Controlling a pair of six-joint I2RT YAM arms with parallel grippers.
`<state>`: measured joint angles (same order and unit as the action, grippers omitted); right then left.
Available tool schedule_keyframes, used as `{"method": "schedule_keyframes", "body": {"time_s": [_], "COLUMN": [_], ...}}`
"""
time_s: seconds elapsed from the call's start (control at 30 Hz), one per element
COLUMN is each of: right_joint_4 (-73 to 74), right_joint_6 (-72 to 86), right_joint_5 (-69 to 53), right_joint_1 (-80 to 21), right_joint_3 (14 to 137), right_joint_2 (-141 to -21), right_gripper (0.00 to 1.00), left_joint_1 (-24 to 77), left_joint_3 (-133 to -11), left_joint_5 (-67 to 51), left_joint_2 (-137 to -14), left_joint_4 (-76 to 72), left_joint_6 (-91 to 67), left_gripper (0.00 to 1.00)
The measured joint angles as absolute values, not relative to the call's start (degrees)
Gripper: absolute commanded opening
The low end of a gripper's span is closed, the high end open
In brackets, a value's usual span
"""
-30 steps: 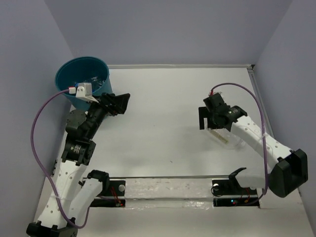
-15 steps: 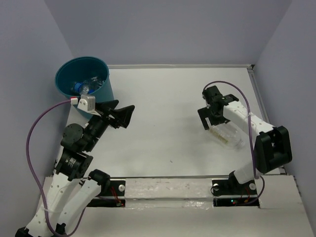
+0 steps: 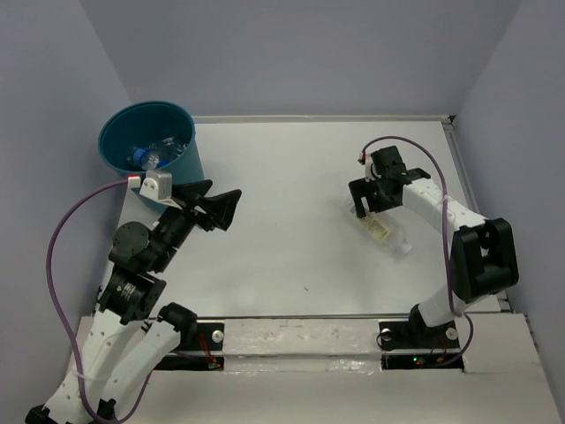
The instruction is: Put the plastic bottles in the bin
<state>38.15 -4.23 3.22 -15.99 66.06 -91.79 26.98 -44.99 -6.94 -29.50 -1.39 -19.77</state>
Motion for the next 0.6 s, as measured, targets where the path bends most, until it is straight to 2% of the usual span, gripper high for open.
{"method": "schedule_keyframes", "body": {"time_s": [0.17,0.23,0.47,0.6], "right_joint_4": [30.79,30.37,30.44,30.37], "right_joint_6": [3.42,6.37,9.89,9.96], "right_joint_5": [-11.62,-14.66,-16.27,-15.86], "right_joint_1": [-17.43,-19.03,-23.24,-24.08], "right_joint_3": [61.39,60.29,60.20,59.31], "right_joint_2": [-88.44,-87.22,-81.12,-76.31], "right_gripper": [0.82,0.89,1.00,1.00], "left_joint_1": [26.48,25.98,24.99,24.60], "left_joint_3": [-44.99,-44.99,-44.99,-44.99], "left_joint_5": [-7.05,-7.09,-7.07,-7.05], "left_joint_2": [-30.35,-31.07,-32.27,-32.88], "left_joint_4": [-1.43,-1.43,-1.41,-1.43], "left_joint_6": [-19.79,-19.79,-19.79,-19.79], "left_gripper": [0.99,0.99,0.99,0.99]}}
